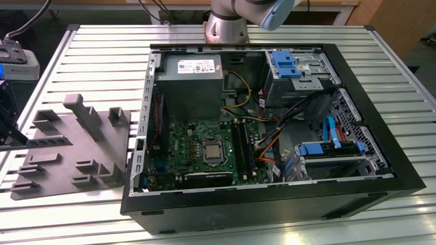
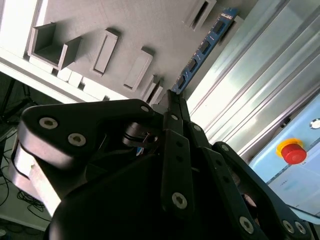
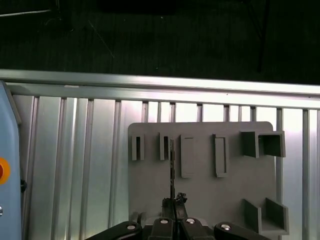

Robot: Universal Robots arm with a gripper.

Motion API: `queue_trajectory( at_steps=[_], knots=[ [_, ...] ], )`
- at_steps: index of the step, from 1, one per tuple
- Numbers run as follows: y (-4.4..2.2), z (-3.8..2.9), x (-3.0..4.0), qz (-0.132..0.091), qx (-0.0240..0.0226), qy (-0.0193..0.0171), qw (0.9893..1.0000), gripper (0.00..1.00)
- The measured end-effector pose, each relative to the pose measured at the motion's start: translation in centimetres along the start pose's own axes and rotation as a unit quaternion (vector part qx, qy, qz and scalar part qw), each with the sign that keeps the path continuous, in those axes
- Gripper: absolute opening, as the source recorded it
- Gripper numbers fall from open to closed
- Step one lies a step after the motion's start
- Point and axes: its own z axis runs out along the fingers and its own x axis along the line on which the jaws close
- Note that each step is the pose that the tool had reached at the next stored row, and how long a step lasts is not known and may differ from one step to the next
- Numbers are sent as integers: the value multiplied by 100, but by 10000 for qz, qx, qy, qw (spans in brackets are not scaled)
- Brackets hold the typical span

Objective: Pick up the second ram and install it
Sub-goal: 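Pick up the second ram and move it above second insertion slot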

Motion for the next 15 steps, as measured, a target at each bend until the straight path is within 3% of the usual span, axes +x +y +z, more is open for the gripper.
queue_trajectory(
  at_steps=[15],
  knots=[
    [6, -121, -3, 0, 0, -3, 10000, 12]
  ],
)
